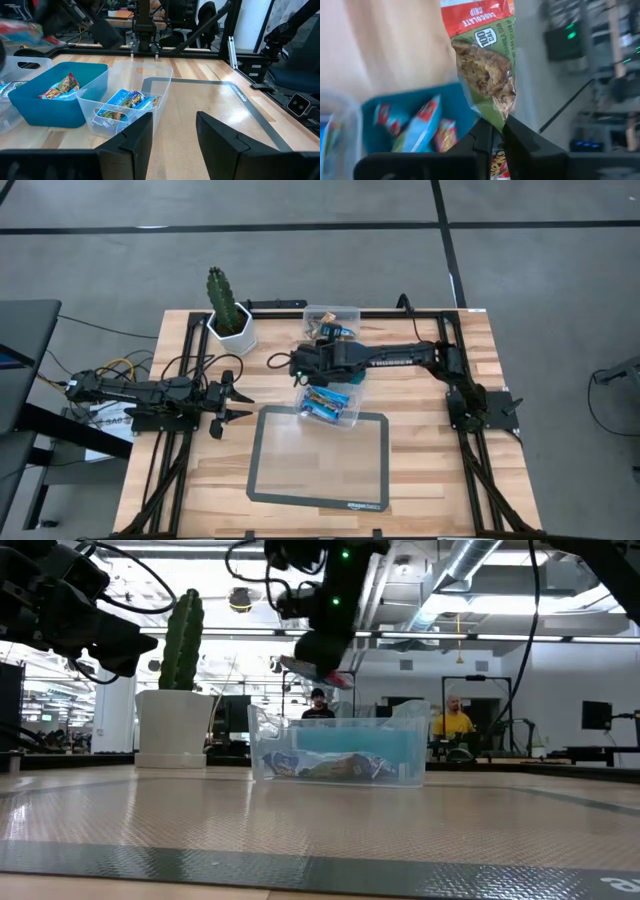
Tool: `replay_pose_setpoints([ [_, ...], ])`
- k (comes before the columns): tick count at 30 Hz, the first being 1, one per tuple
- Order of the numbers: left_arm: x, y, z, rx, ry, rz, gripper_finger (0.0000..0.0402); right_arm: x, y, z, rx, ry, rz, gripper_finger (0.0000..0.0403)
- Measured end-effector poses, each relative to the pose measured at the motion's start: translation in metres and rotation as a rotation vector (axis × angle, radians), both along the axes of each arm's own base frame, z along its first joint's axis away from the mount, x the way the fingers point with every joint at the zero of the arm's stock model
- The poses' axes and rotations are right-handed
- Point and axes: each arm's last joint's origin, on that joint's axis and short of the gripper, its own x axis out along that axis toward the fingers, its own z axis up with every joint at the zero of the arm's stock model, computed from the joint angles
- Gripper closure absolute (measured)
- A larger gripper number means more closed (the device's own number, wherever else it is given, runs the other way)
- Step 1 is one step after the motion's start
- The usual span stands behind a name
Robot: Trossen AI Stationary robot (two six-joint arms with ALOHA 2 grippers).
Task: Pick and place Granola Bars by type
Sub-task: Put the red granola bar into the blue bin
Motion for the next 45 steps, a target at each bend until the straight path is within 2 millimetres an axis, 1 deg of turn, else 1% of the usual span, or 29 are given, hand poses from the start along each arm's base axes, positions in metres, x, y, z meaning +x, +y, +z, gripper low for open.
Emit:
replay_pose_setpoints([
  [4,0.000,0.000,0.000,0.000,0.000,0.000,0.0258,-0.006,-0.003,-0.003,0.067,0.037,-0.023,0.0382],
  [11,0.000,0.000,0.000,0.000,0.000,0.000,0.0258,-0.010,-0.005,-0.005,0.079,0.077,-0.033,0.0379],
  [18,0.000,0.000,0.000,0.000,0.000,0.000,0.0258,-0.021,-0.005,-0.009,0.194,0.134,-0.093,0.0381],
  [24,0.000,0.000,0.000,0.000,0.000,0.000,0.0258,-0.024,-0.008,-0.009,0.199,0.162,-0.101,0.0375],
  [28,0.000,0.000,0.000,0.000,0.000,0.000,0.0258,-0.026,-0.008,-0.009,0.200,0.185,-0.106,0.0347],
  [39,0.000,0.000,0.000,0.000,0.000,0.000,0.0258,-0.028,-0.012,-0.009,0.203,0.202,-0.116,0.0228],
  [45,0.000,0.000,0.000,0.000,0.000,0.000,0.0258,-0.028,-0.012,-0.010,0.231,0.201,-0.114,0.0177],
])
